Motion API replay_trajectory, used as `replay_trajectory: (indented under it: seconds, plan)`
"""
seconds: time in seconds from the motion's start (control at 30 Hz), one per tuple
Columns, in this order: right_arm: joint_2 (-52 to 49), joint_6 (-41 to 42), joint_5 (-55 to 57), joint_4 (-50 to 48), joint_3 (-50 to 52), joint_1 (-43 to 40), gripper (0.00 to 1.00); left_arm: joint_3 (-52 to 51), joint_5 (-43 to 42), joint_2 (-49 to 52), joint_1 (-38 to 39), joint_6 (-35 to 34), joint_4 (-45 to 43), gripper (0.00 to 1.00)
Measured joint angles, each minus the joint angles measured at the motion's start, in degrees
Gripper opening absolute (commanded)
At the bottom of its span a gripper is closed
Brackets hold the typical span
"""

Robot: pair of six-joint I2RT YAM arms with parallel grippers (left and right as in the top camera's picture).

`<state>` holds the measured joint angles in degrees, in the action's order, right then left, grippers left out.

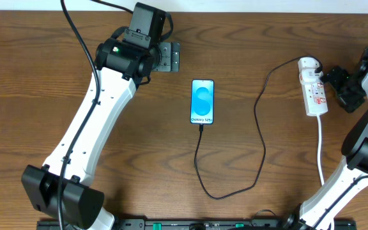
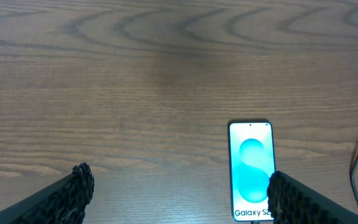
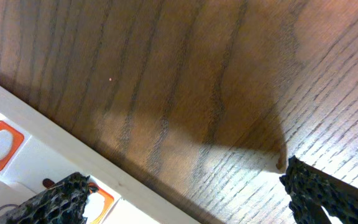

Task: Plug charger to phone and switch on socket

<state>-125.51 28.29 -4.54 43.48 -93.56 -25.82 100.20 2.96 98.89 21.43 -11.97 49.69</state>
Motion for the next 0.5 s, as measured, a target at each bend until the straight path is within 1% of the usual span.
replay_trajectory:
  seconds: [0.5]
  plan:
    - [0.3,1.3,-1.8,2.1,-0.1,-0.3,0.99,0.0,0.0,0.0,0.0,0.0,0.0,0.91]
